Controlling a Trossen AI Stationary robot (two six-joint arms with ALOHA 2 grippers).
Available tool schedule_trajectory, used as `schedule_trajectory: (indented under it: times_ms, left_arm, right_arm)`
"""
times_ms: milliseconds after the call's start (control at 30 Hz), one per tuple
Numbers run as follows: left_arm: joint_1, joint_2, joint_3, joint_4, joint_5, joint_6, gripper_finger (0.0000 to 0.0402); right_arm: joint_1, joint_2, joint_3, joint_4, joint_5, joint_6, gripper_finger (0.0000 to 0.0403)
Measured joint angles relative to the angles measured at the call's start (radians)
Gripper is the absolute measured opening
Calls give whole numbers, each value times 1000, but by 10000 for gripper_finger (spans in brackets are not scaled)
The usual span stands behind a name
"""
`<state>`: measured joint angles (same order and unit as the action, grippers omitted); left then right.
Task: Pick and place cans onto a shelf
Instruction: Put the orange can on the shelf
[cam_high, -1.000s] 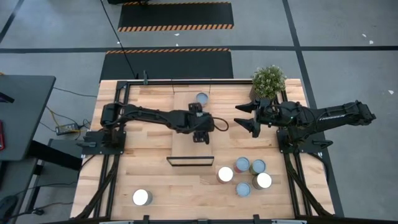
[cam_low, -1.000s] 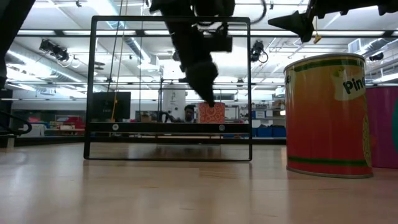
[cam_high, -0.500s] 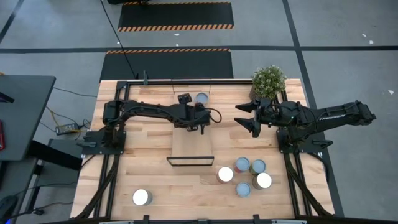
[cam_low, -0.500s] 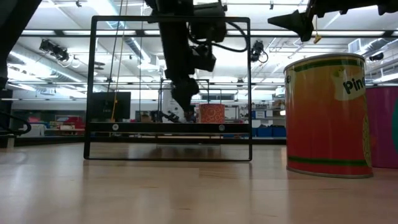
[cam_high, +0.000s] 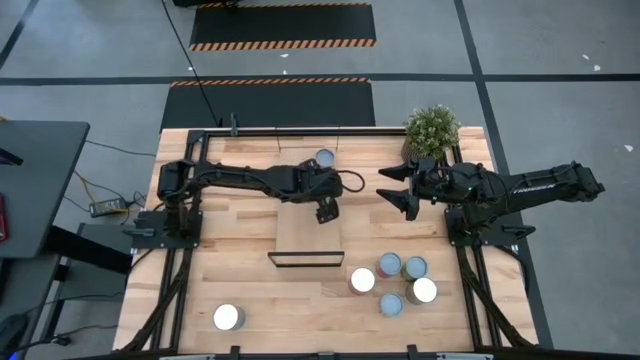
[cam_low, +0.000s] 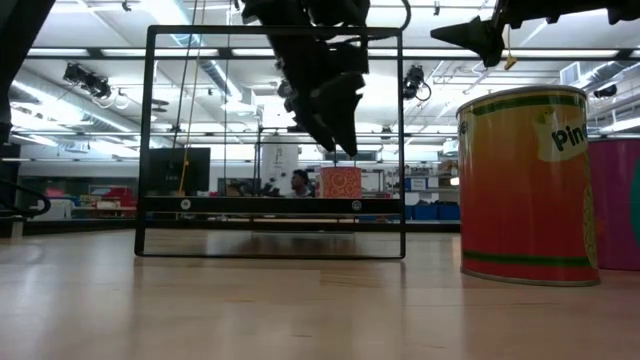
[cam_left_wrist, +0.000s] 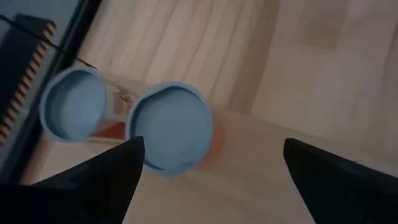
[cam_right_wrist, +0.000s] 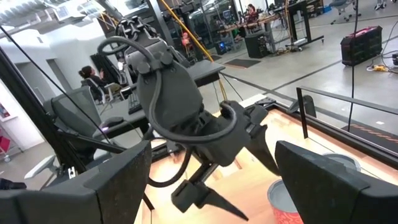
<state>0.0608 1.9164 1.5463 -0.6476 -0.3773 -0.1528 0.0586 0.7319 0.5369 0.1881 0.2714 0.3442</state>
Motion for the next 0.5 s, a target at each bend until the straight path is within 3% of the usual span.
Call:
schedule_trajectory:
  times_ms: [233, 500]
  left_arm:
    - [2, 30, 0, 14, 19, 53, 372]
    - [5, 48, -1, 17, 11, 95, 271]
  right_arm:
    - [0, 0, 0, 5, 0, -4, 348]
    - [0, 0, 0, 6, 0, 1, 348]
